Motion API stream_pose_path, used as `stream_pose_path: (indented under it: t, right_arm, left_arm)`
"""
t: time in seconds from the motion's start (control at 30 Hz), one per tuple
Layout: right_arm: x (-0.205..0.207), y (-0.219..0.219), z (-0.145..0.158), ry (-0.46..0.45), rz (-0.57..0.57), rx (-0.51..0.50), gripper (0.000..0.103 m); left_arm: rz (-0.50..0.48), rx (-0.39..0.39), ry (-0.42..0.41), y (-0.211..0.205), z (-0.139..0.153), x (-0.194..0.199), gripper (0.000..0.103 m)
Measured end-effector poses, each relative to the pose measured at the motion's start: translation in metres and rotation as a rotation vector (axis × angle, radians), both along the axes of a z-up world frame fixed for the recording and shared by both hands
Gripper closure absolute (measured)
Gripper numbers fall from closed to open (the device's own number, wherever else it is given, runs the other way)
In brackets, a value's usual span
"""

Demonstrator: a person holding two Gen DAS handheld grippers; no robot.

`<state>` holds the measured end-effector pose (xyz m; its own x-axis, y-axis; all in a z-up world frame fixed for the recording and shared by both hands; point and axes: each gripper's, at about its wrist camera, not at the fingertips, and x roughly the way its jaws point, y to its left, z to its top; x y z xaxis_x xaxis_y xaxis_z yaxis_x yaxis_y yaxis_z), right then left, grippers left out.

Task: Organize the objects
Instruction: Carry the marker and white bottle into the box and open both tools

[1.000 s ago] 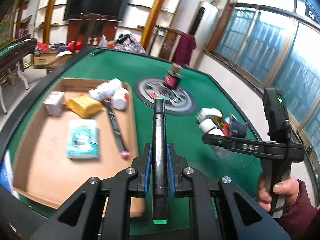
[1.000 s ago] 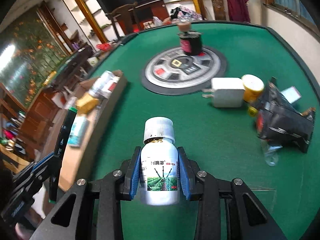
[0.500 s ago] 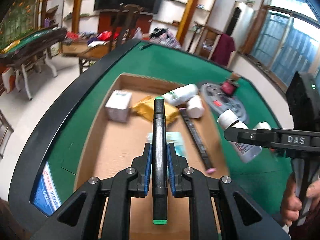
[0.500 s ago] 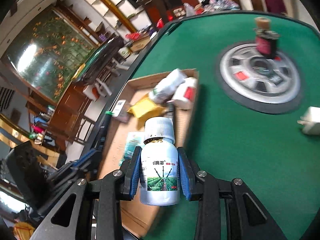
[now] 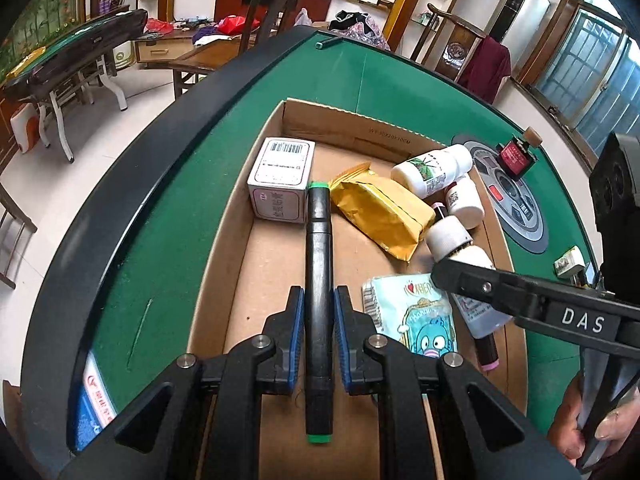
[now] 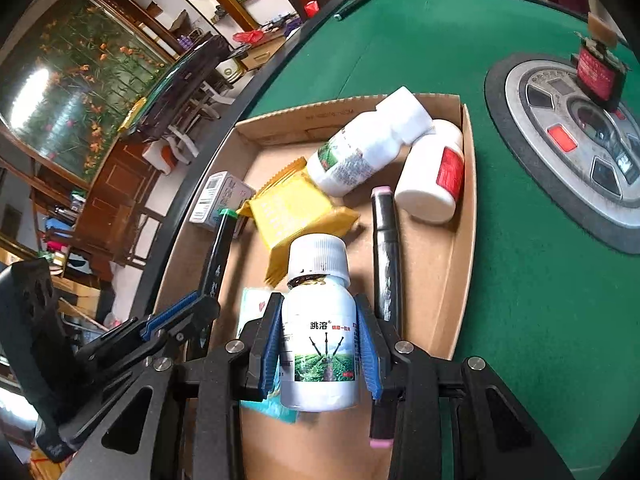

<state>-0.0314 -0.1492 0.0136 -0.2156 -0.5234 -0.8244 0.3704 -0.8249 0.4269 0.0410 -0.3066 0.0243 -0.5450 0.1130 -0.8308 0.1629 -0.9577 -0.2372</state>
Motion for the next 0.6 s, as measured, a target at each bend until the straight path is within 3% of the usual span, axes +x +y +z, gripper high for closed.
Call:
stream_pose_path:
  t: [0.17,0.27,0.3,0.33,0.37,0.6]
  right_arm:
    - [-0.009,-0.006,0.001,0.021,-0.01,0.034,0.065]
    - [-0.011,-0.011,0.002,0.04,-0.007,0.064,0.065]
    - [-0.011,-0.011,0.002,0.047,-0.004,0.073,0.065]
    - [-0.01,-0.012,0.002,0.055,-0.002,0.082,0.065]
    - [-0.01,-0.012,0.002,0.064,-0.001,0.091,0.065]
    - [-0.009,-0.011,0.003,0.096,0.012,0.119,0.064]
  left_arm:
    - [0.016,0.023,0.014,-0.005,-0.004,0.001,0.087]
    - [0.016,0.042,0.036,-0.008,0.0,0.007,0.08]
    - [0.017,0.043,0.044,-0.008,0.002,0.009,0.071]
    - [0.023,0.041,0.052,-0.008,0.004,0.013,0.054]
    - [0.031,0.049,0.063,-0.01,0.006,0.016,0.047]
    - [0.084,0.105,0.154,-0.02,0.03,0.048,0.031]
